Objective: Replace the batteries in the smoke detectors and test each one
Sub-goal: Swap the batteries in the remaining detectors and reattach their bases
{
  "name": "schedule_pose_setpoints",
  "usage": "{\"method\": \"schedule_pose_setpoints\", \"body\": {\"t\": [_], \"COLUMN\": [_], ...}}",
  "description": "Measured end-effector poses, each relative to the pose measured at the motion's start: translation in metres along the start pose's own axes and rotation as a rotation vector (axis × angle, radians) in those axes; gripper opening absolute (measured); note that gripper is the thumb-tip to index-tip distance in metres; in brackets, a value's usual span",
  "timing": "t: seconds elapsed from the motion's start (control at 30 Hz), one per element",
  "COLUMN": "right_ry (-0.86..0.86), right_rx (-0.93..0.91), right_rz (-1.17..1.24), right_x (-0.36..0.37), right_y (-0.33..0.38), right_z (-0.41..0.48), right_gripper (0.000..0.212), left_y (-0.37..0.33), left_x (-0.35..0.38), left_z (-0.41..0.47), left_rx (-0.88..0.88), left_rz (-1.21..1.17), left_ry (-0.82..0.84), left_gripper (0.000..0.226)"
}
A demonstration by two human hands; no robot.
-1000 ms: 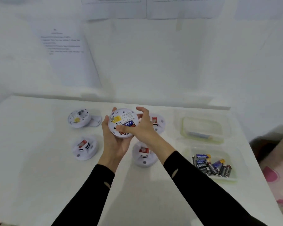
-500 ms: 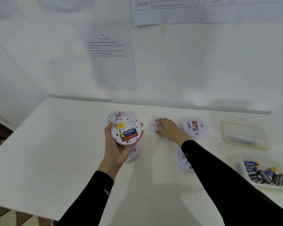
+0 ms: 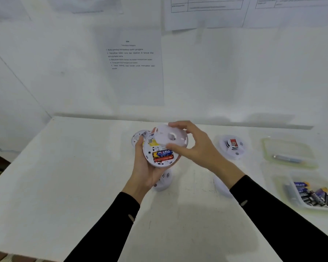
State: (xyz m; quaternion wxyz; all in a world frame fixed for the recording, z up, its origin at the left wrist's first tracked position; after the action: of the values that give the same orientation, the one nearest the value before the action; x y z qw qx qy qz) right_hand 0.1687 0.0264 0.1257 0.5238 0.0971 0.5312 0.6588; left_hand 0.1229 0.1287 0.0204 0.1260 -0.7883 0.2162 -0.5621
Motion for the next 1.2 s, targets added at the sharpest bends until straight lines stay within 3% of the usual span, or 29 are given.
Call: {"method": "schedule_pose_setpoints", "body": {"t": [0.13,0.37,0.53,0.77,0.83,1.0,1.1,1.2], "right_ry": [-0.175,-0.466,-0.478,-0.396,-0.348,-0.26,-0.221,-0.261], "right_rx": [-0.069,-0.042,-0.054,-0.054,0.048,0.547,0.628,0.621], "right_rz": [-0.179,-0.25,-0.345,-0.441,-0.27,0.441,0.626,0.65], "right_x": [0.002,0.01,0.015,0.005,-0.001,0.003,0.014,0.013], "right_y": [0.015,0.012,0.016,0.004,-0.009,-0.067,-0.074,-0.076], "right_z": [-0.017,-0.039,-0.04,-0.034,-0.031,-0.036,-0.041,-0.042], "right_gripper": [0.046,0.038,0.031,0.023,0.022,0.029,0.02,0.02], "left_y": [-0.009,-0.003,0.011,0.006,0.002,-0.008,-0.008,-0.007], "left_x": [0.014,0.02,0.024,0.024,0.02,0.013,0.012,0.01], "left_z": [-0.005,-0.005,-0.003,-0.006,-0.006,-0.003,-0.002,-0.001], "left_rx": [0.078,0.114,0.065,0.058,0.071,0.141,0.169,0.196], "left_rz": [0.02,0.125,0.164,0.281,0.306,0.338,0.369,0.352], "left_ry": [0.029,0.055,0.057,0.022,-0.003,-0.082,-0.091,-0.071], "left_gripper": [0.046,0.061,0.069,0.058,0.051,0.039,0.038,0.04]}}
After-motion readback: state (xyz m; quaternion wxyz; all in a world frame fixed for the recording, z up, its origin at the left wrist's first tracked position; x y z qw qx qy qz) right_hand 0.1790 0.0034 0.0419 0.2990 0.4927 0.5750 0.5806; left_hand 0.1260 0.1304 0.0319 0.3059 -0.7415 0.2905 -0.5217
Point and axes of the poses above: each hand's wrist, its own z-axis towards the middle knuckle, its own x-axis out of the palm, y = z × x, the point moved 10 cm from there along z, towards the middle knuckle, and after that the axes turned 8 degrees about -x, right-handed, at the moved point
